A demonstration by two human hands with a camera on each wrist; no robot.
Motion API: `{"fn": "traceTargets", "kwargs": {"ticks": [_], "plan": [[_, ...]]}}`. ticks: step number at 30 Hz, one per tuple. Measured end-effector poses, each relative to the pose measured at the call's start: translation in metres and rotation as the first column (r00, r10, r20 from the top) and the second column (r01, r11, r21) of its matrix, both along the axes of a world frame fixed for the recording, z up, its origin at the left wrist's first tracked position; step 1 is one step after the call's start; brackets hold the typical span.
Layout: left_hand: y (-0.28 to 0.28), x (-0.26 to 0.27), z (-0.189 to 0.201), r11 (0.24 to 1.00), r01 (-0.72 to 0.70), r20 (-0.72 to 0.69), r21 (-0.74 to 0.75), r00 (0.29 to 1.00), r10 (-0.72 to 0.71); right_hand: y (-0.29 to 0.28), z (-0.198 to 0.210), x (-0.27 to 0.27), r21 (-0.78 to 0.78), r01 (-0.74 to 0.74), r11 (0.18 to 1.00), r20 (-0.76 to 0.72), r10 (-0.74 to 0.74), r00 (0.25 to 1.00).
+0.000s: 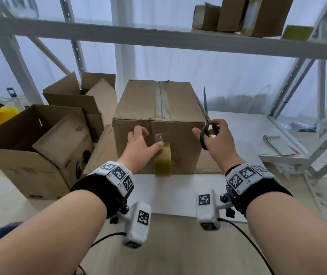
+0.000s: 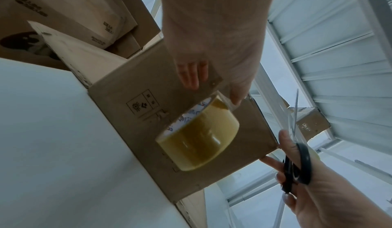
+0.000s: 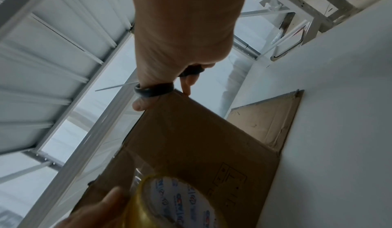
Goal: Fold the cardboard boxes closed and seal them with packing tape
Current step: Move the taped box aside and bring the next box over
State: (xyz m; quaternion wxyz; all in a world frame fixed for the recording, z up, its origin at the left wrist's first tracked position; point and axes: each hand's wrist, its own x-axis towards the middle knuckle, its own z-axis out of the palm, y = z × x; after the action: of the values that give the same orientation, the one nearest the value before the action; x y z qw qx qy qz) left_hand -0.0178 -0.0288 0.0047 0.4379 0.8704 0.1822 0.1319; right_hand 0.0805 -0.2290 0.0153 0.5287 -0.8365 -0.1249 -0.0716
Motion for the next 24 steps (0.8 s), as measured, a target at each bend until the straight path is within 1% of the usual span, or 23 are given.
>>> {"fn": "traceTargets", "kwargs": {"ticks": [2, 3, 4, 5, 6, 7, 8, 9, 12, 15, 17, 19, 21, 24], "plan": [[-0.006, 0.001, -0.002, 0.978, 0.078, 0.012, -0.191, 0.997, -0.078, -0.002, 0.004, -0.005, -0.131, 0.008, 0.991, 0.092, 0.004, 0.996], [-0.01, 0.001, -0.004, 0.964, 0.09, 0.018, -0.25, 0.996, -0.089, -0.005, 0.009, -0.009, -0.192, -0.015, 0.981, 0.137, 0.042, 0.99], [-0.012, 0.002, -0.005, 0.954, 0.088, 0.02, -0.286, 0.996, -0.086, -0.008, 0.015, -0.013, -0.237, -0.082, 0.968, 0.154, 0.121, 0.981], [-0.015, 0.002, -0.005, 0.945, 0.083, 0.031, -0.316, 0.997, -0.077, -0.011, 0.023, -0.018, -0.277, -0.186, 0.943, 0.119, 0.226, 0.967], [-0.016, 0.001, -0.006, 0.935, 0.076, 0.043, -0.347, 0.997, -0.065, -0.013, 0.03, -0.021, -0.325, -0.299, 0.897, 0.038, 0.329, 0.944], [-0.017, 0.001, -0.007, 0.924, 0.075, 0.064, -0.376, 0.996, -0.055, -0.014, 0.038, -0.025, -0.38, -0.396, 0.836, -0.063, 0.404, 0.913], [-0.018, 0.0, -0.008, 0.912, 0.073, 0.081, -0.403, 0.996, -0.044, -0.016, 0.044, -0.028, -0.427, -0.46, 0.778, -0.153, 0.439, 0.885], [-0.018, -0.002, -0.009, 0.9, 0.07, 0.098, -0.429, 0.995, -0.031, -0.018, 0.05, -0.029, -0.459, -0.487, 0.743, -0.211, 0.441, 0.872], [-0.022, -0.006, -0.01, 0.854, 0.035, 0.097, -0.519, 0.995, 0.018, -0.028, 0.057, -0.031, -0.501, -0.492, 0.712, -0.295, 0.394, 0.871], [-0.024, -0.003, -0.008, 0.818, -0.069, 0.043, -0.571, 0.993, 0.114, -0.036, 0.052, -0.03, -0.528, -0.523, 0.669, -0.391, 0.355, 0.849], [-0.025, 0.002, -0.004, 0.803, -0.152, -0.015, -0.577, 0.984, 0.175, -0.038, 0.05, -0.029, -0.51, -0.505, 0.696, -0.393, 0.334, 0.857], [-0.025, 0.006, 0.0, 0.799, -0.186, -0.041, -0.572, 0.979, 0.199, -0.034, 0.05, -0.027, -0.492, -0.495, 0.716, -0.389, 0.328, 0.861], [-0.023, 0.011, 0.001, 0.788, -0.197, -0.051, -0.583, 0.977, 0.206, -0.03, 0.053, -0.025, -0.502, -0.511, 0.698, -0.404, 0.334, 0.852], [-0.024, 0.014, 0.0, 0.765, -0.231, -0.086, -0.601, 0.97, 0.225, -0.027, 0.061, -0.02, -0.533, -0.541, 0.651, -0.438, 0.335, 0.834]]}}
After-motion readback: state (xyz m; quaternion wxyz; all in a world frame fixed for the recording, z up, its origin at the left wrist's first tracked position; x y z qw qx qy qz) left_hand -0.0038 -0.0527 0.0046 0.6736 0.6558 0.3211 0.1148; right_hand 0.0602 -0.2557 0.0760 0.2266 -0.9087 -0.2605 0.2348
